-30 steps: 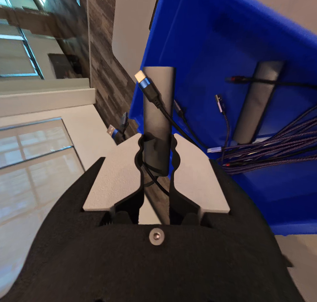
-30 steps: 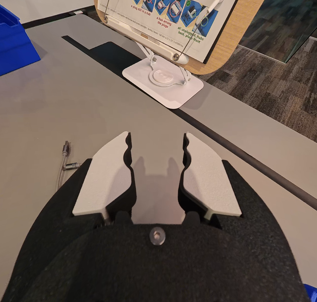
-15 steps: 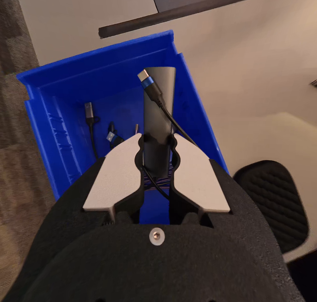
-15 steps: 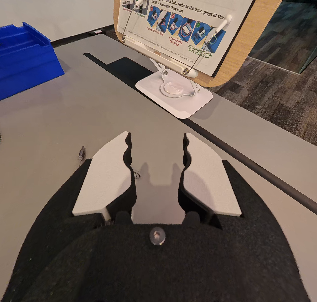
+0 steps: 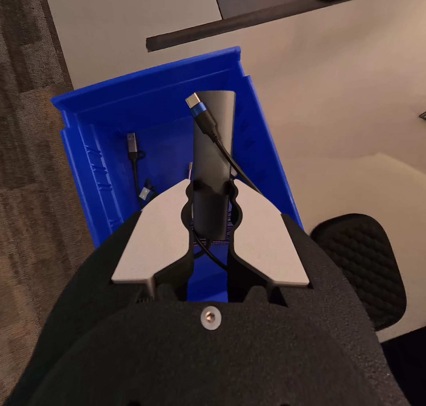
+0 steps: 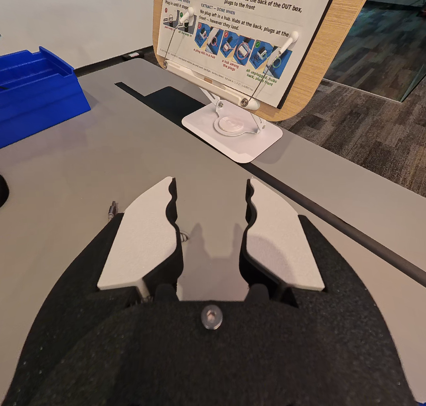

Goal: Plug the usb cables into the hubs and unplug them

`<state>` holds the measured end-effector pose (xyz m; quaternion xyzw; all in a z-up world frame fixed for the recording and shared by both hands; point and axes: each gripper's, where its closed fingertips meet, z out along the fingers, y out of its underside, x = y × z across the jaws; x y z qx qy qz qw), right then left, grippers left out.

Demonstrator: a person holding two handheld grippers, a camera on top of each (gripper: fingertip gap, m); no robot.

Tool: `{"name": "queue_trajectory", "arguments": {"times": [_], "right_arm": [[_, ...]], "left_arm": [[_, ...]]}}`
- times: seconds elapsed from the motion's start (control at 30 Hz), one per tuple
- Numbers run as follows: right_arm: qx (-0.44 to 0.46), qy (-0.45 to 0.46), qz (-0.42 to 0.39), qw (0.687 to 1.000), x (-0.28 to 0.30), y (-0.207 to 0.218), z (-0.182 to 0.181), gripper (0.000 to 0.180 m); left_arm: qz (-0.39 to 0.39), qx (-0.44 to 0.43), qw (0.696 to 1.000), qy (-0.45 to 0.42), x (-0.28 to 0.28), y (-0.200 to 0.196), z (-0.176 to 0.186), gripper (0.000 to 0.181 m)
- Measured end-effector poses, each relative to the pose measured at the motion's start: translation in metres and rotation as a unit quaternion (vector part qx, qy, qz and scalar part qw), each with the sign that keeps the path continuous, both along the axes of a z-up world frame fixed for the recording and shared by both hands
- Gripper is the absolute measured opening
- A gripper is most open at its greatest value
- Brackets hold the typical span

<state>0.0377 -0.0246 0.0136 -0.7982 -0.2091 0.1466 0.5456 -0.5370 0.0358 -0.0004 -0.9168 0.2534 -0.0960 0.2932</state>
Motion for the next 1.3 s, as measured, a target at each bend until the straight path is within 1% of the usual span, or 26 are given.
{"name": "queue_trajectory", "arguments": {"times": [0.07, 0.2, 0.27, 0.33, 0.37, 0.47, 0.5, 0.6, 0.7, 0.8, 0.9, 0.97, 1.07, 1.2, 1.3], "right_arm": [[-0.001, -0.001, -0.001, 1.000, 0.001, 0.000, -0.001, 0.057], [-0.002, -0.001, -0.002, 1.000, 0.001, 0.000, -0.002, 0.057], [-0.003, -0.002, -0.002, 1.000, 0.002, 0.000, -0.002, 0.057], [-0.004, -0.002, -0.002, 1.000, 0.002, 0.001, -0.003, 0.057], [-0.005, -0.002, -0.002, 1.000, 0.002, 0.001, -0.004, 0.057], [-0.008, -0.006, -0.003, 1.000, 0.003, 0.002, -0.006, 0.057], [-0.010, -0.007, -0.004, 1.000, 0.003, 0.002, -0.007, 0.057], [-0.013, -0.009, -0.004, 1.000, 0.003, 0.002, -0.010, 0.057], [-0.016, -0.014, -0.004, 1.000, 0.002, 0.002, -0.012, 0.057], [-0.019, -0.018, -0.005, 1.000, 0.003, 0.002, -0.014, 0.057], [-0.021, -0.017, -0.007, 1.000, 0.004, 0.003, -0.015, 0.057], [-0.022, -0.016, -0.007, 1.000, 0.004, 0.003, -0.015, 0.057], [-0.023, -0.019, -0.007, 1.000, 0.004, 0.004, -0.016, 0.057], [-0.025, -0.020, -0.007, 0.999, 0.004, 0.003, -0.016, 0.057], [-0.026, -0.021, -0.009, 0.999, 0.005, 0.004, -0.017, 0.057]], "left_arm": [[0.004, 0.004, 1.000, -0.011, 0.002, 0.002, 0.003, 0.030], [0.009, -0.024, 0.996, -0.080, 0.011, 0.000, 0.012, 0.030], [0.012, -0.024, 0.996, -0.081, 0.008, 0.000, 0.013, 0.030], [0.015, -0.023, 0.998, -0.055, 0.003, 0.001, 0.010, 0.030], [0.017, -0.021, 0.999, -0.029, -0.002, 0.001, 0.005, 0.030], [0.007, -0.013, 0.996, 0.085, -0.016, -0.001, -0.019, 0.030], [0.001, -0.015, 0.994, 0.107, -0.016, -0.002, -0.029, 0.030], [0.002, -0.034, 0.991, 0.127, -0.011, -0.005, -0.060, 0.030], [0.011, -0.041, 0.985, 0.168, -0.014, -0.002, -0.087, 0.030], [0.032, -0.056, 0.982, 0.179, -0.012, -0.002, -0.109, 0.030], [0.024, -0.074, 0.979, 0.186, -0.011, -0.007, -0.125, 0.030], [0.033, -0.065, 0.981, 0.180, -0.011, -0.005, -0.125, 0.030], [0.058, -0.042, 0.986, 0.151, -0.014, 0.002, -0.115, 0.029], [0.082, -0.008, 0.989, 0.121, -0.024, 0.011, -0.083, 0.036], [0.100, -0.023, 0.989, 0.109, -0.039, 0.008, -0.067, 0.032]]}}
